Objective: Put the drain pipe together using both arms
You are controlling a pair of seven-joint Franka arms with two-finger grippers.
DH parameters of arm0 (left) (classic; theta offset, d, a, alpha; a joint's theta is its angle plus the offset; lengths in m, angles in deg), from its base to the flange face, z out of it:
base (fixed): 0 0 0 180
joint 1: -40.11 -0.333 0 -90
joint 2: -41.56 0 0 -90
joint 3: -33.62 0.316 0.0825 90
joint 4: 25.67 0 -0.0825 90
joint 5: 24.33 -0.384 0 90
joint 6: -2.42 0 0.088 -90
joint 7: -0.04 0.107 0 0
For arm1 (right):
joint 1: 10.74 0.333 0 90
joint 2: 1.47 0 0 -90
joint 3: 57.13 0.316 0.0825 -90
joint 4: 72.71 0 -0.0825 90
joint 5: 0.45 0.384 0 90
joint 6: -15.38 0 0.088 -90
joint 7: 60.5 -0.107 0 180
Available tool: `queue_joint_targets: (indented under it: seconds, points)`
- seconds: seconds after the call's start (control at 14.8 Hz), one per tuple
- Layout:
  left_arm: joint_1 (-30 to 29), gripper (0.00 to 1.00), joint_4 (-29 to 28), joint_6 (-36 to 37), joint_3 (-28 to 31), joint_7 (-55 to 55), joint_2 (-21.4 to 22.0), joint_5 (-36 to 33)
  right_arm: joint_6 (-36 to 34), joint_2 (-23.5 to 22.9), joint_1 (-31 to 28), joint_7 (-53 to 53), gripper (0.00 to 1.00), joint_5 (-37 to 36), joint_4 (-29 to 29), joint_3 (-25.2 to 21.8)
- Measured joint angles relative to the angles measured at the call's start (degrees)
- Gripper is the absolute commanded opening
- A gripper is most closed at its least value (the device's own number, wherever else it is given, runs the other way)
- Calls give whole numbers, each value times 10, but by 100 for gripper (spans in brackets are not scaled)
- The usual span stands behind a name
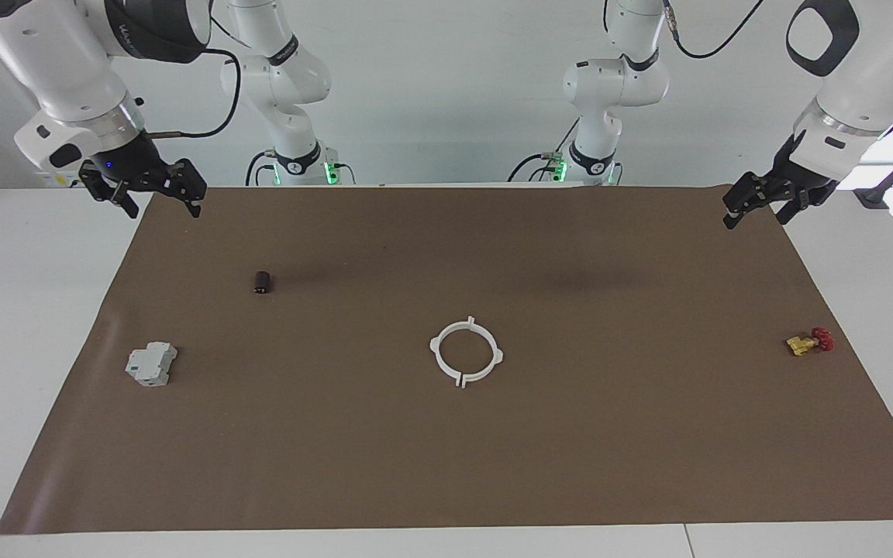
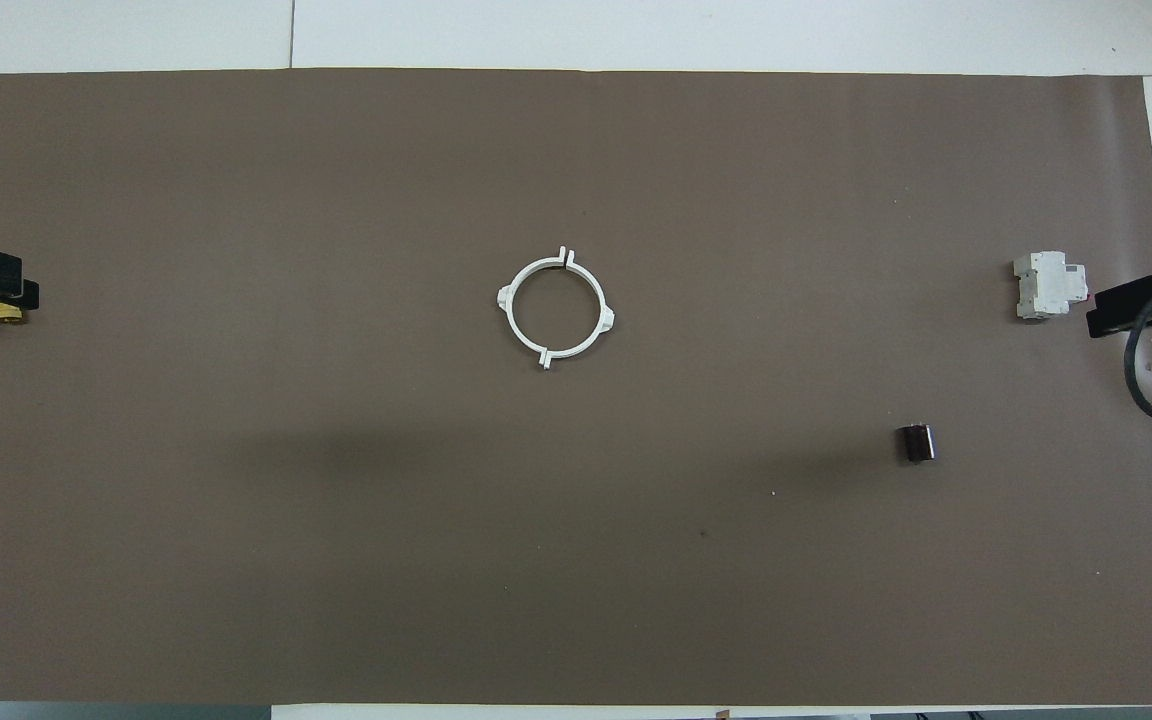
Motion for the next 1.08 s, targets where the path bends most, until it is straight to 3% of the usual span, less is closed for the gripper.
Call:
queue_joint_targets:
  seconds: [0.27,0.54,1.08]
  points:
    - [-2,100,0,3,-9,0,0,0,-1,2,4,0,100,0,-7,3]
    - [-24,100,-2,7,-56,0,0,0,-1,2,4,0,100,0,-9,3]
    - [-27,100,-2,7,-58,0,0,0,-1,2,4,0,100,0,-9,3]
